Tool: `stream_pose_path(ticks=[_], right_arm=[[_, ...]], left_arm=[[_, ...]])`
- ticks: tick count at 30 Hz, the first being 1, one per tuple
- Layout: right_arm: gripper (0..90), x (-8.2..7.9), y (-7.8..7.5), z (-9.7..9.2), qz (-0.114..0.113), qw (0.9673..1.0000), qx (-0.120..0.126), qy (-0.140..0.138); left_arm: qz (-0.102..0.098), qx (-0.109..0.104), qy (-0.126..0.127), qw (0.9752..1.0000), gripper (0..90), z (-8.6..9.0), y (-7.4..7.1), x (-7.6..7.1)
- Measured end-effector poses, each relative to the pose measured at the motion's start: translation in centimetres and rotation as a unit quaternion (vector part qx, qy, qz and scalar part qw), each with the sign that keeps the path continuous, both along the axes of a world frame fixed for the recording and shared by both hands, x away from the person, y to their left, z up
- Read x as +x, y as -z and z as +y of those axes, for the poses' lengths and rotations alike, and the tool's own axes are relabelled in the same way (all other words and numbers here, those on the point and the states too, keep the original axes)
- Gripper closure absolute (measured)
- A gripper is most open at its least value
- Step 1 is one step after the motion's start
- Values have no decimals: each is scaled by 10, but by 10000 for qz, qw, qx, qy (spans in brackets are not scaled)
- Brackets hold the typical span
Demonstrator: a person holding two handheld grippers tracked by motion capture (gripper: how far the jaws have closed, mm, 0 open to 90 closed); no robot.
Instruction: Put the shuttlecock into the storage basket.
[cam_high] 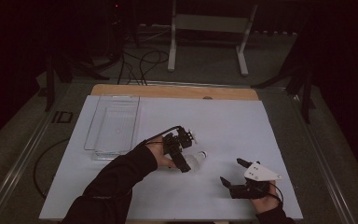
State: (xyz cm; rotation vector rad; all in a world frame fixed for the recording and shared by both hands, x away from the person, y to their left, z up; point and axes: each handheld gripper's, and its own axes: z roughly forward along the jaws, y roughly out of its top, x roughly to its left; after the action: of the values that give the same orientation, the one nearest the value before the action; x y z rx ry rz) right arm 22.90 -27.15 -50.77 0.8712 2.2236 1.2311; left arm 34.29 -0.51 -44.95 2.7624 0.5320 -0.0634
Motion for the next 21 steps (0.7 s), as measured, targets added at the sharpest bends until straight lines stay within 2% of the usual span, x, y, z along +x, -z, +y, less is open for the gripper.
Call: stream_pose_path(ticks=[3,5,8,13,15,19,20,21], right_arm=[[97,0,0,0,8,10000,17,3],[97,0,0,0,12,10000,11,1],[98,0,0,0,9,10000,15,-3],[98,0,0,-1,-5,10000,35,2],[98,0,0,-1,-3,10000,34,7],[98,0,0,0,-4,10000,35,-6],[98,0,0,-1,-10,10000,31,-7],[97,0,0,-1,-6,10000,32,-11]], left_arm=[[0,80,22,10000,145,-4,4,3],[48,49,-2,10000,157,-6,6,6],[56,19,-7,10000,205,-7,8,10],[-51,-19,79,10000,286,-11,10,11],[-70,-25,39,10000,335,-12,12,12],[-77,-4,37,10000,403,-14,15,15],[11,-11,4,10000,430,-14,18,17],[-10,0,-16,10000,440,-15,20,18]])
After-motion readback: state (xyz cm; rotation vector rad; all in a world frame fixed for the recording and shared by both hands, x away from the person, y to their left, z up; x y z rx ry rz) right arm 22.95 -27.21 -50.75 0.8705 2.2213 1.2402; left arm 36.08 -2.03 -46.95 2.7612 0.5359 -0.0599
